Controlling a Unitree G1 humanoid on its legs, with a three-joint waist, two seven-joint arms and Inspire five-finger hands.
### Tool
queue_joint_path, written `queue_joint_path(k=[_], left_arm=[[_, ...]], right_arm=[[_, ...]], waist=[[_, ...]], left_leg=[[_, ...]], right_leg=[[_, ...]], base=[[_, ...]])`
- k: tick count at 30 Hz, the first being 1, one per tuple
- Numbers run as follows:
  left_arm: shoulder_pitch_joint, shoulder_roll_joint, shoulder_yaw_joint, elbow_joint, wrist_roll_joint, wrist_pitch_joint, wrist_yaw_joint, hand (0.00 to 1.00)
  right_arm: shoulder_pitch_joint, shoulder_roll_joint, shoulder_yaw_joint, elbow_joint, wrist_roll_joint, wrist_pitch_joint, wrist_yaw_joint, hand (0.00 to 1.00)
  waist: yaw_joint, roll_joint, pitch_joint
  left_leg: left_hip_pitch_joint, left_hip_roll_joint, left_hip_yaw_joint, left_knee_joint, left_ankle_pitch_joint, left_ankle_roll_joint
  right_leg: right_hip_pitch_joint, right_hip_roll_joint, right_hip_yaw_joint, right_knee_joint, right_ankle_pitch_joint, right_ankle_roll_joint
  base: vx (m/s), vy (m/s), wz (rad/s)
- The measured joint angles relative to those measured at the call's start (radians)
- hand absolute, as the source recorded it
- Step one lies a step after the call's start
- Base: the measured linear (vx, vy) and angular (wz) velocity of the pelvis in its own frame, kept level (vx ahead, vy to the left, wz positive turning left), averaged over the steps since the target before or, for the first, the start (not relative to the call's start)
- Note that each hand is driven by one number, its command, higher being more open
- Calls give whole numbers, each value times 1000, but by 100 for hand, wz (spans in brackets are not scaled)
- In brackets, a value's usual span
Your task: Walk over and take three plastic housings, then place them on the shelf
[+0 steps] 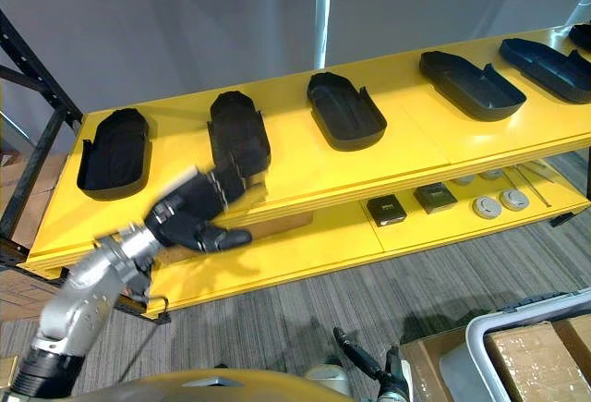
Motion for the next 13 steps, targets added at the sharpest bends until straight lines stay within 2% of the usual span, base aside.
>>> queue_joint_path(k=[1,5,7,9,13], left_arm=[[51,1,2,125,-1,42,-2,100],[97,2,4,352,12,54,35,100],[105,1,6,392,45,54,36,100],[142,-25,23,415,39,54,33,100],[162,-113,32,578,28,63,61,100]], right_arm=[[1,0,0,0,0,0,5,100],[2,0,-1,0,0,0,11,100],[2,0,-1,0,0,0,17,100],[-5,0,-1,0,0,0,20,100],[-20,10,-1,0,0,0,24,100]], waist=[[5,-7,2],[23,-30,8],[31,-36,12],[31,-38,10],[32,-35,8]], left_leg=[[4,1,3,0,-3,-2],[6,0,-5,1,-4,-2],[6,-2,-14,0,-3,-1],[6,-8,-21,-1,-2,0],[8,-12,-33,-1,-1,3]], right_leg=[[3,1,2,0,-1,-1],[10,0,-6,0,-2,-1],[17,-3,-16,0,-4,-1],[20,-9,-22,4,-8,2],[29,-13,-36,4,-9,4]], base=[[20,-7,-6],[15,-4,5],[0,-1,14],[-7,9,13],[-13,8,7]])
